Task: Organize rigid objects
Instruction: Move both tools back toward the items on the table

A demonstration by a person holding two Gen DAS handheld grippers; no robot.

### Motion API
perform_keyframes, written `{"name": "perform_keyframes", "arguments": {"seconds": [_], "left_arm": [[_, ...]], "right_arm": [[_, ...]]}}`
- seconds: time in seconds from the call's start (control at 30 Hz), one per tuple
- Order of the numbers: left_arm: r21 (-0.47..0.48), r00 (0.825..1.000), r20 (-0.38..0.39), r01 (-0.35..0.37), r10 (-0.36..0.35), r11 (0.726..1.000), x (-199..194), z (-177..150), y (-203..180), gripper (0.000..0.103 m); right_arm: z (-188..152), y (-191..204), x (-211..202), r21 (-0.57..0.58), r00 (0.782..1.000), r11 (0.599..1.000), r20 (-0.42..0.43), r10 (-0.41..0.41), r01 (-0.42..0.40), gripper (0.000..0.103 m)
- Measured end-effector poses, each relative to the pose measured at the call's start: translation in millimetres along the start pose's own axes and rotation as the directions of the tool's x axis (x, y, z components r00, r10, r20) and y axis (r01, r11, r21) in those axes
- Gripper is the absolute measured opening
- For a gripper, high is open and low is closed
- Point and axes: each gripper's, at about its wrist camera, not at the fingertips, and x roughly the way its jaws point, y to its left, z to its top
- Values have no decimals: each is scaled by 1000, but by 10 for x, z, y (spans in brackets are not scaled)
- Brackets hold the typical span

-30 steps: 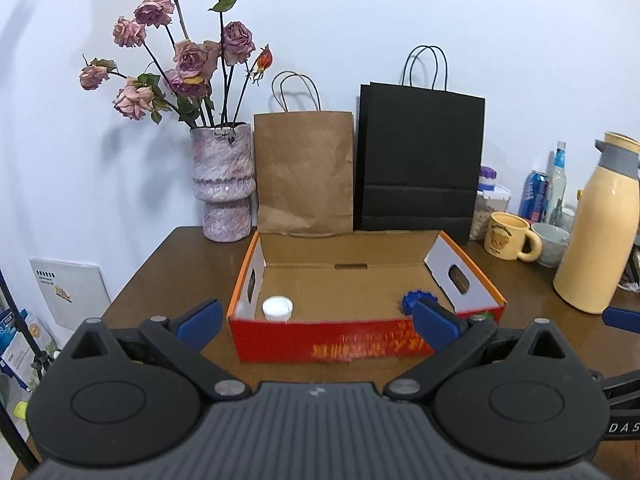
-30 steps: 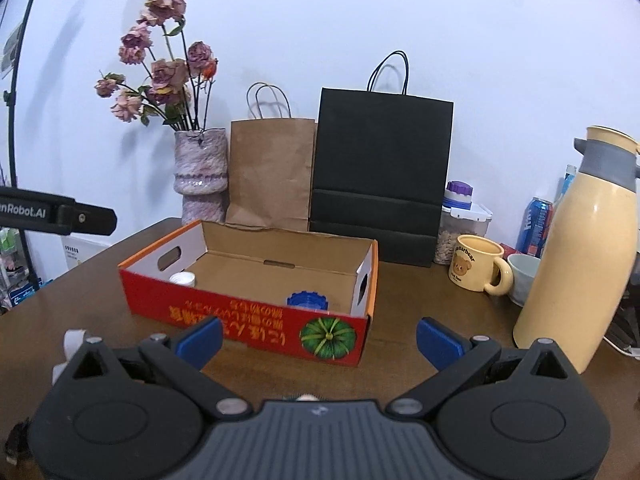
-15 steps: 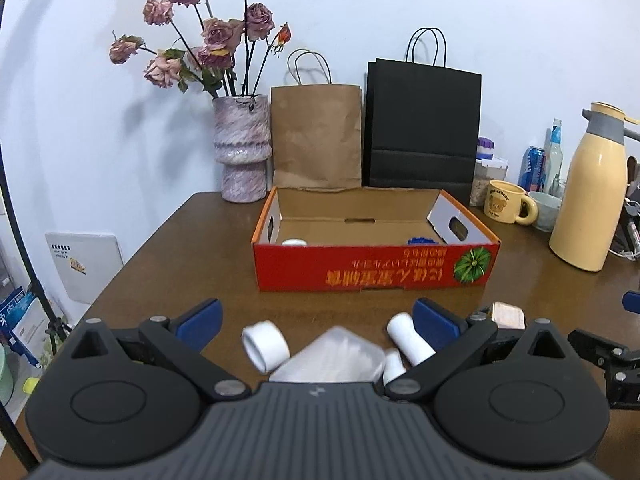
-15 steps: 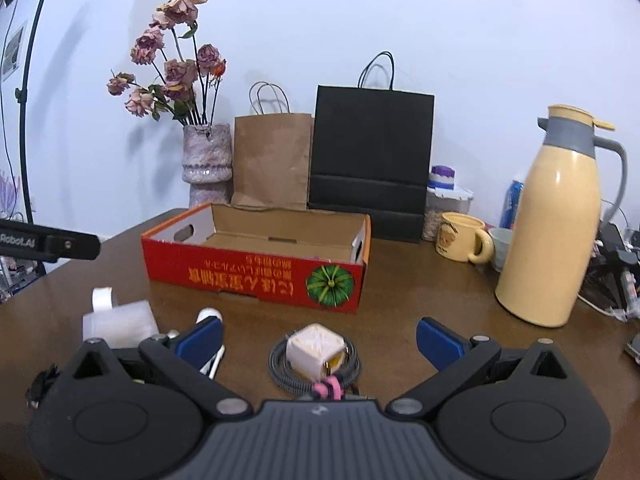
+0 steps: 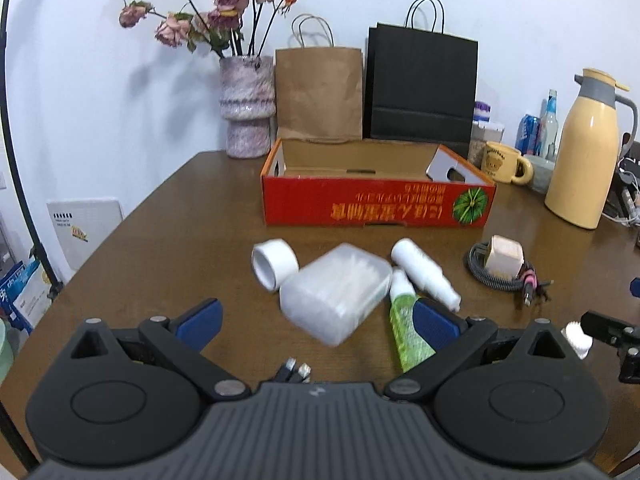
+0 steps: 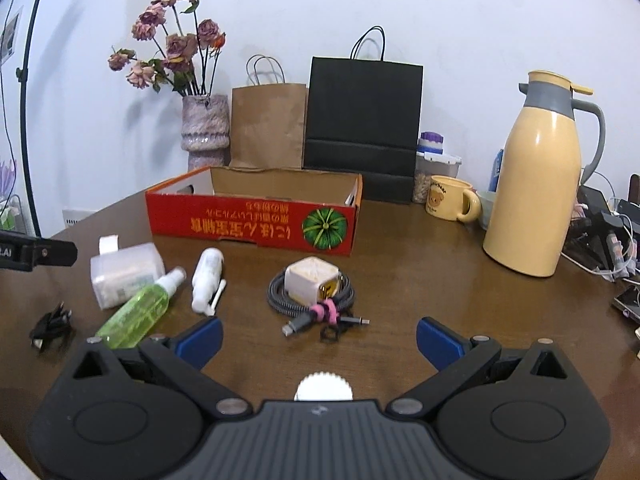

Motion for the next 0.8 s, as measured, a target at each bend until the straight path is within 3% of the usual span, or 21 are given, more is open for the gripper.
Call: {"name": "perform_keyframes", "arguments": {"seconds": [0.47,0.73,0.77,0.8], "left_arm": [[51,995,-98,-2,7,999,47,-441,-1,103],[0,992,-119,-36,36,999,184,-486,95,103],[-9,992,-118,-36,35,999,195,-485,110,100],[-23,993,-118,-29,26,999,201,-492,127,91]], "right_arm": [[-266,22,-10,16,998,999,-46,33,-33,103],[-329,-11,51,27,997,999,-72,31,-29,103],[-333,-14,59,30,997,999,-74,29,-27,103],[-336,-23,66,31,997,999,-75,28,-26,103]]}}
